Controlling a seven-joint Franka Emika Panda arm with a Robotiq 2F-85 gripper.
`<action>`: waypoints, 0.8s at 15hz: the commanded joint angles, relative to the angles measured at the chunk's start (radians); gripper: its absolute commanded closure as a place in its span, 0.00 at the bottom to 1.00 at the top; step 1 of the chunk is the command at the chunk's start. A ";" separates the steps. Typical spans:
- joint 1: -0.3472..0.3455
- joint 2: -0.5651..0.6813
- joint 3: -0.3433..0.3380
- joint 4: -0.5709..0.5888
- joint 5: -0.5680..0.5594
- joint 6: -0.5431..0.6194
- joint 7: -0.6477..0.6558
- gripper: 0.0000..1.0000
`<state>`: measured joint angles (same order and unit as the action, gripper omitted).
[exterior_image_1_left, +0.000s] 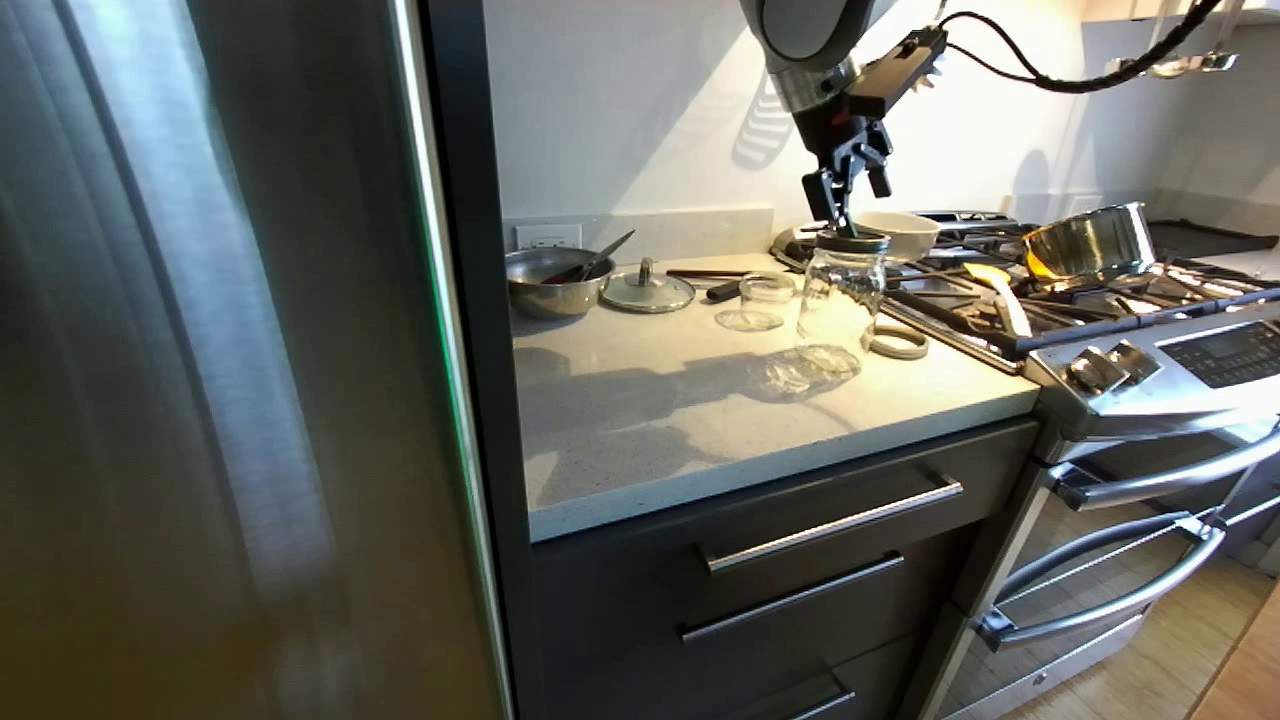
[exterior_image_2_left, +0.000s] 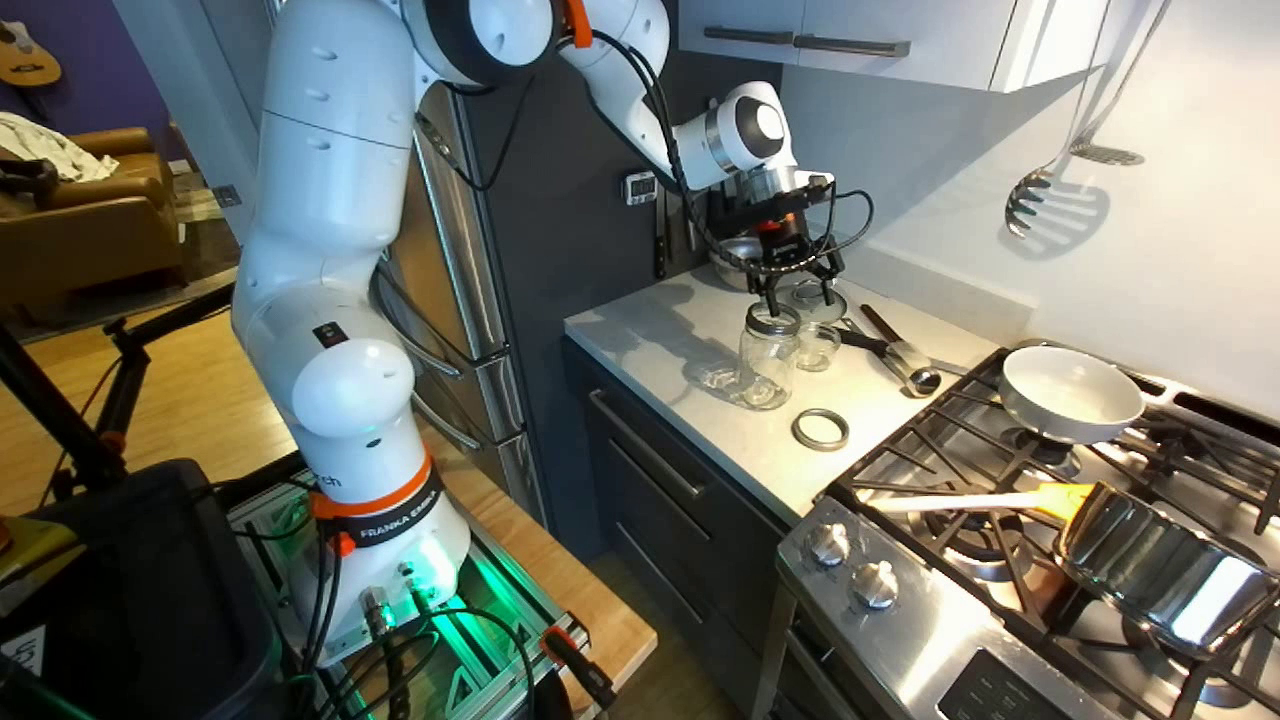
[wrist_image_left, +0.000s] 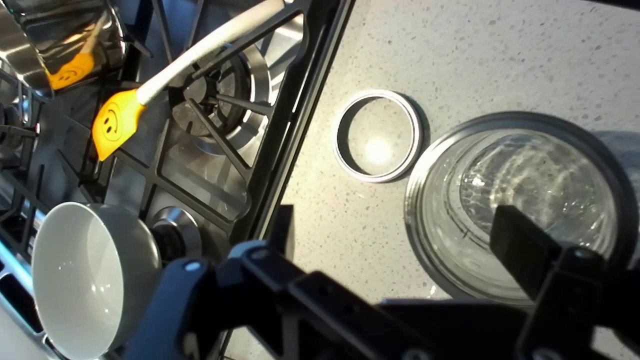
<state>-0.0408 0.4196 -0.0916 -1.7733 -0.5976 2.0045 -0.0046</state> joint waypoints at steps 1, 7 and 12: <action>-0.003 -0.030 0.003 -0.041 0.043 -0.020 -0.024 0.00; -0.005 -0.037 -0.001 -0.056 0.069 -0.024 -0.025 0.00; -0.004 -0.058 -0.004 -0.071 0.071 -0.022 -0.021 0.00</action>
<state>-0.0426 0.4034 -0.0928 -1.8030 -0.5540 1.9919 -0.0116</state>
